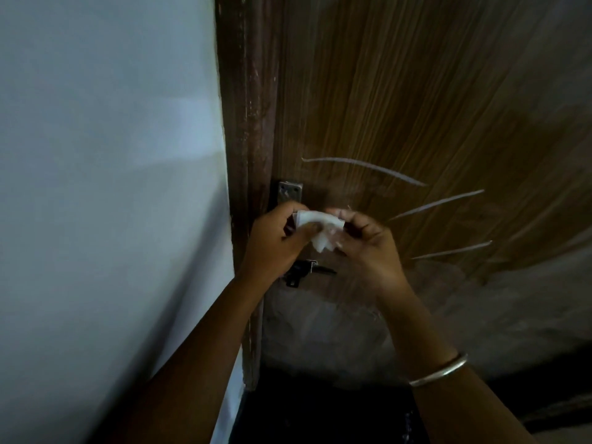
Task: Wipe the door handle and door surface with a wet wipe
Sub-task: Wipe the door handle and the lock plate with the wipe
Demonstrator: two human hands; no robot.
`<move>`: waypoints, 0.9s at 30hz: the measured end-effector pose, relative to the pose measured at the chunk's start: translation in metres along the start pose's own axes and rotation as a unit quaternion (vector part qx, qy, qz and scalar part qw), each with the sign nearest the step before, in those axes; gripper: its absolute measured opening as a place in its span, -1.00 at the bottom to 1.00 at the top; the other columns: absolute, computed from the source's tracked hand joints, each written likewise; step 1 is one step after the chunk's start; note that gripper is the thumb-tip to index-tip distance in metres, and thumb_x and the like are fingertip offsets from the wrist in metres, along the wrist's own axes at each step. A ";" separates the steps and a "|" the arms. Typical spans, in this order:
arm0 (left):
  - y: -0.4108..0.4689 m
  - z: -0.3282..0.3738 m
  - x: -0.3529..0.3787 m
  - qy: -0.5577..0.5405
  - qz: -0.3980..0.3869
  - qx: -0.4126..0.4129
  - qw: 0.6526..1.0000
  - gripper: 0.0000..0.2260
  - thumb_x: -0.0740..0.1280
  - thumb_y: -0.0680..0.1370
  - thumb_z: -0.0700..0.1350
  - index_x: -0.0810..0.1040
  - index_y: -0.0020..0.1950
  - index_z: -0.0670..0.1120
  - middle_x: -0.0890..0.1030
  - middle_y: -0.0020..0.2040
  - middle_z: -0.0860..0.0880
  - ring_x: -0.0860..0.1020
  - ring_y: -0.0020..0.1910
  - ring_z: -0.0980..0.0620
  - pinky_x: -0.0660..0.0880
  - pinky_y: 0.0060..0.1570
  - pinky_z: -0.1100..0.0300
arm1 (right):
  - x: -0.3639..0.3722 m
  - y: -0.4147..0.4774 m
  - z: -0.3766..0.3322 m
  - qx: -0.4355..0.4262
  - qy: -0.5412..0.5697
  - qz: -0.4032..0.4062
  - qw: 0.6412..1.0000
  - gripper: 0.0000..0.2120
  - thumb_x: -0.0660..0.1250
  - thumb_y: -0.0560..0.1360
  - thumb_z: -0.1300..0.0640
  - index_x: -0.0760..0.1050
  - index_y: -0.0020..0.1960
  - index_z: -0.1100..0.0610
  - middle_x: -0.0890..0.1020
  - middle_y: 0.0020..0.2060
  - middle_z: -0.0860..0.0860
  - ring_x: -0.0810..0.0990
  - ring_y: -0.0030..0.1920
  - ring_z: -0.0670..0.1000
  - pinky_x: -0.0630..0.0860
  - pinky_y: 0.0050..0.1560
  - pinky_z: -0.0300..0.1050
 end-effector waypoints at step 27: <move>-0.012 -0.059 -0.004 0.054 0.159 -0.082 0.982 -0.82 0.35 0.47 -0.23 0.50 0.05 -0.09 0.57 -0.12 0.06 0.58 -0.11 0.04 0.54 -0.15 0.13 | 0.069 0.087 0.012 -0.369 -0.638 -0.076 0.671 -0.77 0.37 0.37 0.38 0.58 0.03 0.34 0.65 -0.08 0.23 0.60 -0.11 0.25 0.58 -0.13 -0.03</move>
Point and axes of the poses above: each hand's wrist, its own y-axis towards the middle knuckle, its own x-axis out of the palm, z = x × y, the point moved 4 cm from there along y, towards the middle knuckle
